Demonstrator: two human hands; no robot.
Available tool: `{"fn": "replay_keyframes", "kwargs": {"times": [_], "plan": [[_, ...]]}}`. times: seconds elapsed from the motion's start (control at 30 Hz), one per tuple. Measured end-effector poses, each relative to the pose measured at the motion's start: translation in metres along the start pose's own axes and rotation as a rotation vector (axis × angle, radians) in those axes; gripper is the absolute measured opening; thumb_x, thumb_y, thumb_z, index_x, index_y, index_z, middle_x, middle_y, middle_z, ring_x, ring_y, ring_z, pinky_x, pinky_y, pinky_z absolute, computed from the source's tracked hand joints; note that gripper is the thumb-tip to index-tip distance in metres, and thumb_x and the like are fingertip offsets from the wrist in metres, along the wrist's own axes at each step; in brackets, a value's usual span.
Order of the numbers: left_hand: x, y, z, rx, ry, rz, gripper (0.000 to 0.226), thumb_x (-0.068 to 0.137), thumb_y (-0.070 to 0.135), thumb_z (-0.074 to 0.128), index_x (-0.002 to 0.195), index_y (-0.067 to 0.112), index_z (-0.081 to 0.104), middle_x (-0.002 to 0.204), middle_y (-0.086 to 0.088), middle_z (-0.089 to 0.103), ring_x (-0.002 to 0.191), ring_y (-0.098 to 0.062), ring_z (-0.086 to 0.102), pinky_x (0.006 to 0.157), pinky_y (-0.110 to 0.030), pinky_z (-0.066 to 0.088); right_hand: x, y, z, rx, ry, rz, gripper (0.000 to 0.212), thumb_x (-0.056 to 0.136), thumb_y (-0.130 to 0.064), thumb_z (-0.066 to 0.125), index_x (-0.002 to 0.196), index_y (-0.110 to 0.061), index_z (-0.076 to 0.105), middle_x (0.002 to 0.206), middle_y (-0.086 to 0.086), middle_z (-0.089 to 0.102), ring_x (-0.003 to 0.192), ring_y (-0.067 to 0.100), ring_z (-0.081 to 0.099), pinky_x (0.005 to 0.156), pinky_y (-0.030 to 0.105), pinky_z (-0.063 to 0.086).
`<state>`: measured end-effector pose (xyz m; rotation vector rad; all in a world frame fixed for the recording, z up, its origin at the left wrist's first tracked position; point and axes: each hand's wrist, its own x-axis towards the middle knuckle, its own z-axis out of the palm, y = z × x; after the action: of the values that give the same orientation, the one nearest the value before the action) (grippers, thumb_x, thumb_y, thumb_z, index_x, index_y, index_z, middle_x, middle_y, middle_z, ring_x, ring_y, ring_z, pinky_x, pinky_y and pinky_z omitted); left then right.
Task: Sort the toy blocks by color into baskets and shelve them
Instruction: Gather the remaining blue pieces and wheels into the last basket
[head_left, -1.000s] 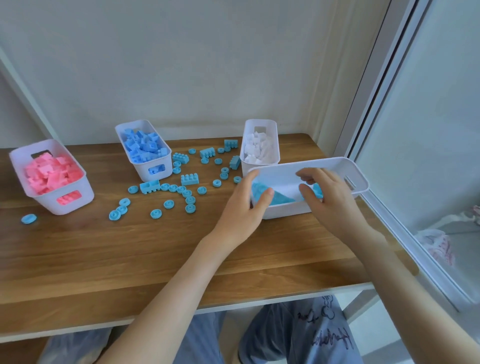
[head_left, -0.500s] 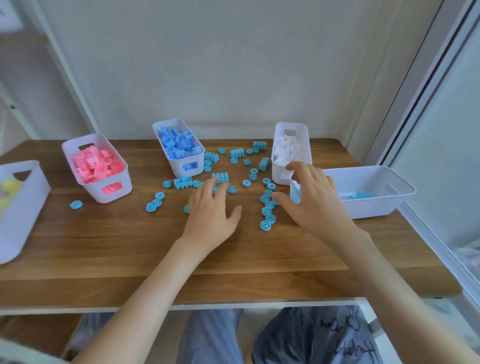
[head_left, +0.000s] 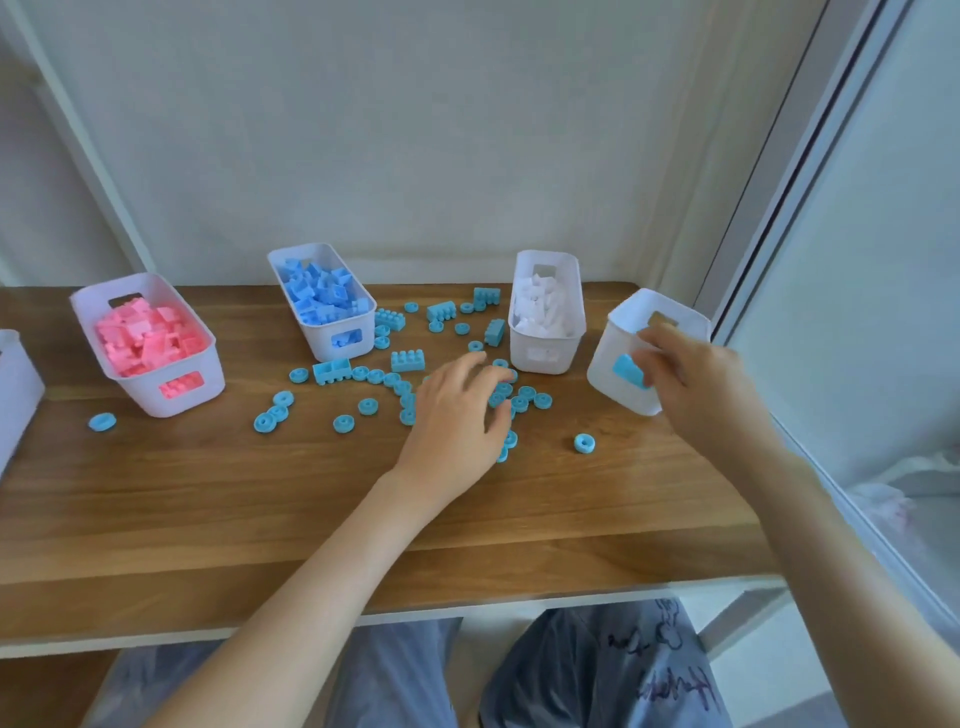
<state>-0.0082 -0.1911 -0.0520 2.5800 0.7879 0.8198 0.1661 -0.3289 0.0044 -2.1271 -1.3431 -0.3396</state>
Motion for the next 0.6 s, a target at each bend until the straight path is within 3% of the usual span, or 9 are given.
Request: {"fn": "replay_keyframes", "kwargs": {"times": [0.17, 0.3, 0.4, 0.5, 0.6], "plan": [[0.008, 0.022, 0.013, 0.026, -0.128, 0.012, 0.041, 0.094, 0.037, 0.051, 0.134, 0.028, 0.048, 0.148, 0.0, 0.032, 0.139, -0.018, 0.026, 0.112, -0.037, 0.021, -0.014, 0.025, -0.011, -0.013, -0.084, 0.016, 0.016, 0.095, -0.009, 0.049, 0.097, -0.007, 0.064, 0.094, 0.006, 0.057, 0.088, 0.028, 0.056, 0.068, 0.029, 0.043], [0.013, 0.027, 0.027, 0.28, -0.287, -0.046, 0.066, 0.089, 0.061, 0.043, 0.146, 0.033, 0.026, 0.158, -0.002, 0.009, 0.146, -0.025, 0.002, 0.115, -0.05, 0.003, -0.024, 0.035, -0.005, -0.055, -0.364, -0.009, 0.012, 0.095, -0.02, 0.052, 0.101, -0.016, 0.062, 0.103, -0.006, 0.05, 0.106, 0.018, 0.049, 0.088, 0.028, 0.043], [0.014, 0.017, 0.036, 0.403, -0.338, -0.118, 0.08, 0.087, 0.069, 0.036, 0.151, 0.031, 0.01, 0.16, -0.003, -0.005, 0.146, -0.027, -0.01, 0.114, -0.054, -0.005, -0.035, 0.024, 0.006, -0.108, -0.233, -0.152, 0.025, 0.091, -0.024, 0.06, 0.115, -0.021, 0.06, 0.119, -0.004, 0.054, 0.117, 0.019, 0.041, 0.101, 0.04, 0.035], [0.013, 0.008, 0.04, 0.336, -0.295, -0.173, 0.075, 0.089, 0.065, 0.035, 0.149, 0.024, 0.02, 0.155, -0.006, 0.017, 0.142, -0.026, 0.011, 0.114, -0.046, 0.011, -0.045, -0.006, 0.021, -0.099, -0.115, -0.363, 0.04, 0.089, -0.022, 0.056, 0.128, -0.02, 0.051, 0.134, 0.003, 0.047, 0.12, 0.02, 0.037, 0.098, 0.038, 0.036], [0.012, 0.004, 0.039, 0.308, -0.227, -0.15, 0.06, 0.093, 0.049, 0.04, 0.142, 0.016, 0.031, 0.137, -0.006, 0.036, 0.128, -0.024, 0.031, 0.105, -0.036, 0.027, -0.051, -0.03, 0.05, -0.006, -0.269, -0.397, 0.058, 0.092, -0.021, 0.053, 0.145, -0.025, 0.03, 0.151, 0.004, 0.029, 0.134, 0.022, 0.028, 0.108, 0.035, 0.026]]}}
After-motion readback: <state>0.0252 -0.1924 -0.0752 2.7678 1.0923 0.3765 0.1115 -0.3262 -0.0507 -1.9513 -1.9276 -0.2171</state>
